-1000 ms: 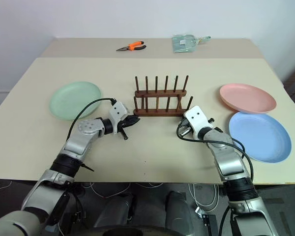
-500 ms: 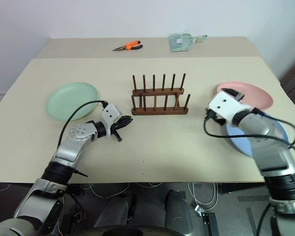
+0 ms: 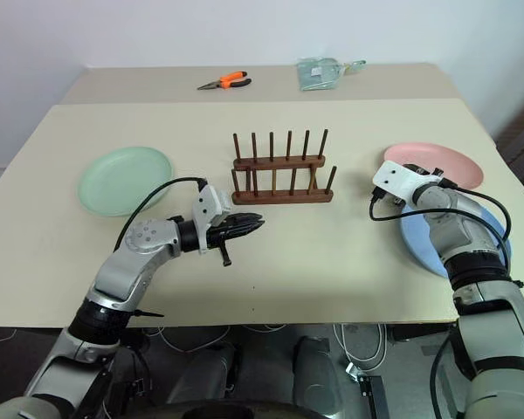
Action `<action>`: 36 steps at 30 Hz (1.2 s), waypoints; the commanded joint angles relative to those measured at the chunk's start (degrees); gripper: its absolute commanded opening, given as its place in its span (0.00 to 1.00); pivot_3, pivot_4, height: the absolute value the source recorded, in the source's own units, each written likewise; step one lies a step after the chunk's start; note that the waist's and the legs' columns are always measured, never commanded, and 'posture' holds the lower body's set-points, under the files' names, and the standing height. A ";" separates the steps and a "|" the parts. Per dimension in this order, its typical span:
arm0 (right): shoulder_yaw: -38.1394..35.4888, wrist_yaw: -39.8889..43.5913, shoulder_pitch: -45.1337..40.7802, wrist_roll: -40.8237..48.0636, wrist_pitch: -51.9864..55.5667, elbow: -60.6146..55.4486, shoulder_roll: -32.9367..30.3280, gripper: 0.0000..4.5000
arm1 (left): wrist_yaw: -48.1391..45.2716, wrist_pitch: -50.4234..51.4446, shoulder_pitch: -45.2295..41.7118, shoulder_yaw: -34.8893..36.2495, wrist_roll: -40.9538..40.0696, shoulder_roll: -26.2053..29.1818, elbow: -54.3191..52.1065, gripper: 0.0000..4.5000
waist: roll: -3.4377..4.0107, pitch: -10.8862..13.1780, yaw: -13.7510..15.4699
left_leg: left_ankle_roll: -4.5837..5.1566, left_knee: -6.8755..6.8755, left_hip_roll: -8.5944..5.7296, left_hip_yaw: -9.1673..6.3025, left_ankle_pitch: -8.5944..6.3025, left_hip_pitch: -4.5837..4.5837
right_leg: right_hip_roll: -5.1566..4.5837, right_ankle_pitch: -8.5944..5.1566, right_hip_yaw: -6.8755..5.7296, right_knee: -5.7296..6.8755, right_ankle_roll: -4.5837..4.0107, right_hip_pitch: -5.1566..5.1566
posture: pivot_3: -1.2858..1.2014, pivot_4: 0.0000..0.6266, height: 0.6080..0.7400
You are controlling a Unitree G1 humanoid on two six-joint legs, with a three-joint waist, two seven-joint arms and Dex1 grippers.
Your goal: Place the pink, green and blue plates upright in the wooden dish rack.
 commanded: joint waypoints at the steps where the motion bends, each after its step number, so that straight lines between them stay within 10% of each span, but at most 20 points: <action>1: -3.26 -0.12 -0.85 2.23 0.18 -4.60 0.19 0.00 | 0.44 0.54 0.65 0.71 -1.03 0.67 -3.29 0.08 | 0.03 0.02 0.02 | 0.00 0.00 0.00 0.00 0.00 -0.01 | 0.00 0.00 0.00 0.00 0.00 0.00 | 0.52 0.24 1.00; 7: -16.21 2.00 2.85 15.76 3.87 -26.09 2.29 0.00 | 0.88 0.26 0.80 1.90 -1.45 2.07 -2.73 0.08 | 0.06 0.04 0.16 | 0.00 -0.01 0.00 -0.02 0.00 -0.01 | 0.01 0.00 0.01 0.01 0.01 -0.02 | 0.52 0.24 1.00; 15: -40.07 -3.20 1.02 79.85 40.41 -55.67 19.37 0.00 | -1.13 0.64 0.17 5.02 -5.49 2.92 -1.82 0.08 | 0.09 0.04 0.30 | 0.01 0.00 0.09 -0.38 -0.01 -0.01 | 0.04 0.00 -0.07 0.04 -0.02 0.02 | 0.52 0.24 1.00; 36: -35.81 -25.92 -2.04 97.79 43.43 -49.06 25.47 0.00 | 0.18 1.79 2.78 5.42 -6.73 3.92 -4.65 0.08 | 0.11 0.05 0.12 | 0.02 -0.03 0.05 -0.13 -0.01 -0.05 | 0.04 -0.02 -0.06 0.06 -0.04 -0.10 | 0.52 0.24 1.00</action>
